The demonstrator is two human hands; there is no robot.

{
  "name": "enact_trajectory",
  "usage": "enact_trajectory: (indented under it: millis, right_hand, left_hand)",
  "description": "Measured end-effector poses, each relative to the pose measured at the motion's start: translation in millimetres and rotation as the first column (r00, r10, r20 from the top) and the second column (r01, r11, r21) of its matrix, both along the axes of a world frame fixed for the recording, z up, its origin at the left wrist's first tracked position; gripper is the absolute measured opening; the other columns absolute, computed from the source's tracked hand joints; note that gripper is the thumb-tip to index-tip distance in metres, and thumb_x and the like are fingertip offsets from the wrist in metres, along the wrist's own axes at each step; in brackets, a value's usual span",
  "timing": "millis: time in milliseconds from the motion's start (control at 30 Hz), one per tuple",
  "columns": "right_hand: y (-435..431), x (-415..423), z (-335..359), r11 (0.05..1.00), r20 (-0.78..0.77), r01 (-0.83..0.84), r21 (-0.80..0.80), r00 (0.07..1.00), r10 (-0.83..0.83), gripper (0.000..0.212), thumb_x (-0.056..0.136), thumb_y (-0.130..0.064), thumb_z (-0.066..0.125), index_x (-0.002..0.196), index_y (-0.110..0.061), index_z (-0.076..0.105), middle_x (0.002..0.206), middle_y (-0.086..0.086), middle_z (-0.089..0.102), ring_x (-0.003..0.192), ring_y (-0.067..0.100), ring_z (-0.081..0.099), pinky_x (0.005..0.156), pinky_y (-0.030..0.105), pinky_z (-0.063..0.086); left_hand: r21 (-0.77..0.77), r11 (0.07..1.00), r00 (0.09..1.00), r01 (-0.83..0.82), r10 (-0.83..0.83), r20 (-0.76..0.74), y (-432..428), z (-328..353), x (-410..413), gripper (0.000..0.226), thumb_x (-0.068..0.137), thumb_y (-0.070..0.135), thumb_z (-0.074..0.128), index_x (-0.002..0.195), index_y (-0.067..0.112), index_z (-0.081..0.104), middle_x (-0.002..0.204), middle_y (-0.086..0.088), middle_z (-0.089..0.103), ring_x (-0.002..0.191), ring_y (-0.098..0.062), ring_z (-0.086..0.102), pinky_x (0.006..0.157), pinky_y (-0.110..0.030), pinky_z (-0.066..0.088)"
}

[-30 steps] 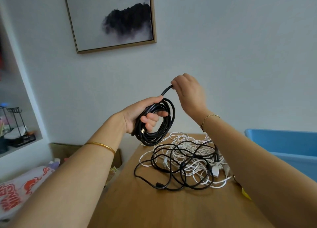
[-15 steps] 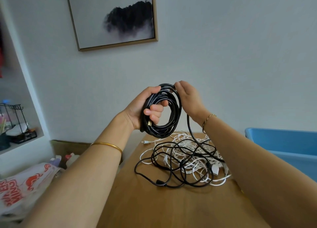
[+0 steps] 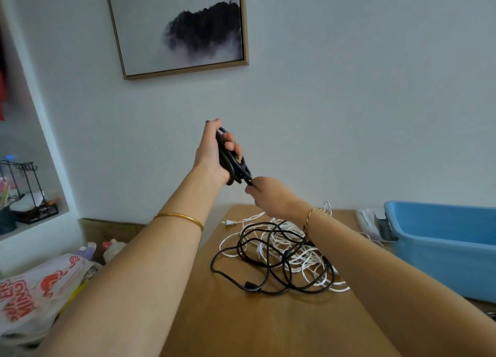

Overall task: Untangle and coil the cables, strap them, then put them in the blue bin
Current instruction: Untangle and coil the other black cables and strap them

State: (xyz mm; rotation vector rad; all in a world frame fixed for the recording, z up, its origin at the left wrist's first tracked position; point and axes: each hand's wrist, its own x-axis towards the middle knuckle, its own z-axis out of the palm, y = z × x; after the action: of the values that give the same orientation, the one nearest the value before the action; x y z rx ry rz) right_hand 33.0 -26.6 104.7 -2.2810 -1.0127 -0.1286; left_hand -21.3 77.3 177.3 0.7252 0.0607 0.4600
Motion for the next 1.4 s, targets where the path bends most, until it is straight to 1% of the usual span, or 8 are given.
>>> enact_trajectory:
  millis: [133, 267, 500, 600, 833, 1033, 1233, 1400]
  right_hand:
    - [-4.9, -23.8, 10.0, 0.943, 0.102, -0.070, -0.324, 0.989, 0.109, 0.035, 0.099, -0.023, 0.039, 0.106, 0.004, 0.059, 0.106, 0.017, 0.060, 0.096, 0.030, 0.055, 0.079, 0.035, 0.042]
    - [-11.5, -42.7, 31.6, 0.915, 0.257, -0.104, -0.389, 0.942, 0.216, 0.030, 0.095, -0.028, 0.047, 0.095, -0.003, 0.064, 0.096, 0.009, 0.062, 0.087, 0.022, 0.053, 0.078, 0.036, 0.044]
    - [-27.9, -25.2, 57.0, 0.990, 0.384, -0.093, -0.108, 0.914, 0.128, 0.014, 0.079, -0.027, 0.070, 0.085, -0.020, 0.060, 0.082, -0.006, 0.065, 0.079, 0.014, 0.055, 0.067, 0.028, 0.036]
    - [-32.4, -18.4, 58.6, 0.994, 0.450, -0.109, -0.001, 0.888, 0.098, 0.022, 0.075, -0.029, 0.075, 0.082, -0.018, 0.057, 0.082, -0.004, 0.059, 0.078, 0.019, 0.055, 0.064, 0.029, 0.039]
    - [-30.3, -5.0, 39.3, 0.858, 0.294, -0.283, 0.428, 0.942, 0.163, 0.031, 0.069, -0.017, 0.082, 0.084, -0.013, 0.055, 0.100, 0.002, 0.046, 0.082, 0.009, 0.047, 0.070, 0.008, 0.038]
    - [-31.9, 5.8, 31.0, 0.860, 0.268, -0.303, 0.412, 0.942, 0.203, 0.058, 0.074, -0.038, 0.067, 0.122, -0.015, 0.044, 0.120, -0.005, 0.048, 0.116, 0.013, 0.045, 0.093, 0.016, 0.035]
    - [-55.8, 2.2, 24.0, 0.838, 0.008, -0.348, 0.421, 0.925, 0.380, 0.025, 0.087, -0.015, 0.064, 0.110, -0.010, 0.055, 0.087, 0.005, 0.063, 0.073, 0.014, 0.063, 0.066, 0.024, 0.055]
    - [-63.4, 0.3, 6.5, 0.865, 0.052, -0.183, 0.467, 0.982, 0.179, 0.021, 0.088, -0.025, 0.064, 0.101, -0.010, 0.058, 0.070, 0.001, 0.063, 0.054, 0.020, 0.059, 0.049, 0.025, 0.048]
  left_hand:
    - [0.191, 0.954, 0.968, -0.229, 0.245, -0.062, 6.9, -8.9, 5.5, 0.027, 0.086, 0.024, 0.063, 0.070, 0.011, 0.045, 0.055, -0.003, 0.057, 0.034, -0.012, 0.040, 0.042, -0.020, 0.041]
    - [0.414, 0.858, 0.923, -0.305, 0.374, -0.095, 10.9, -22.4, 6.4, 0.021, 0.087, 0.021, 0.062, 0.074, 0.008, 0.050, 0.061, -0.010, 0.061, 0.033, -0.014, 0.040, 0.044, -0.022, 0.043]
    - [0.837, 0.545, 0.922, -0.047, 0.347, -0.173, 5.1, -28.3, -7.1, 0.025, 0.085, 0.023, 0.060, 0.071, 0.001, 0.059, 0.044, 0.000, 0.060, 0.043, -0.017, 0.059, 0.043, -0.017, 0.047]
    - [0.786, 0.609, 0.951, 0.106, 0.168, -0.258, 6.0, -29.8, -6.8, 0.029, 0.085, 0.028, 0.064, 0.087, -0.001, 0.061, 0.057, -0.009, 0.065, 0.053, -0.022, 0.064, 0.057, -0.030, 0.055]
    - [0.652, 0.652, 0.914, 0.387, -0.177, -0.366, 1.3, -26.7, -11.5, 0.046, 0.091, 0.054, 0.051, 0.067, 0.015, 0.050, 0.044, 0.003, 0.043, 0.032, -0.006, 0.036, 0.036, -0.017, 0.037]
    - [0.543, 0.579, 0.794, 0.608, -0.428, -0.432, -2.0, -25.4, -18.5, 0.056, 0.083, 0.064, 0.044, 0.051, 0.018, 0.042, 0.041, 0.006, 0.034, 0.027, -0.002, 0.026, 0.030, -0.014, 0.027]
    - [0.439, 0.516, 0.678, 0.735, -0.548, -0.491, -7.8, -38.0, -19.8, 0.050, 0.079, 0.062, 0.048, 0.070, 0.013, 0.042, 0.042, 0.006, 0.037, 0.025, 0.000, 0.030, 0.028, -0.013, 0.030]
    - [0.337, 0.576, 0.655, 0.745, -0.536, -0.532, -22.7, -43.7, -13.5, 0.055, 0.071, 0.063, 0.058, 0.068, 0.008, 0.051, 0.052, 0.001, 0.044, 0.028, -0.001, 0.036, 0.031, -0.013, 0.036]
